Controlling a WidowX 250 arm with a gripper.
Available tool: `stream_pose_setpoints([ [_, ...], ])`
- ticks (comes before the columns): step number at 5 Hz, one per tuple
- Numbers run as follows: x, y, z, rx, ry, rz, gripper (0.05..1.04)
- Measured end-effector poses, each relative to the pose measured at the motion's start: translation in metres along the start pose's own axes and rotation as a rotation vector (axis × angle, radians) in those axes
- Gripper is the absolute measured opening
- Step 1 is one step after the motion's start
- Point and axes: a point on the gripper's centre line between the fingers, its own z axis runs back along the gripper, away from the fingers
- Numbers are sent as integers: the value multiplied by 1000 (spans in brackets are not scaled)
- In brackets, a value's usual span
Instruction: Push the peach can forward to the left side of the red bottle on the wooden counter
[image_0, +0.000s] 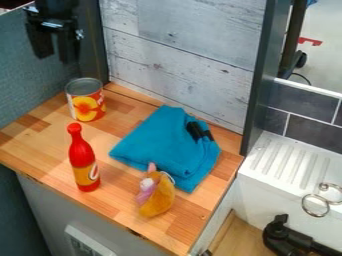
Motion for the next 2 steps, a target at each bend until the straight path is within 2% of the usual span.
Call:
stream_pose_setpoints([
  [1,34,-2,-15,53,-99,-35,1001],
  [2,64,5,-40,66,-162,-49,1001],
])
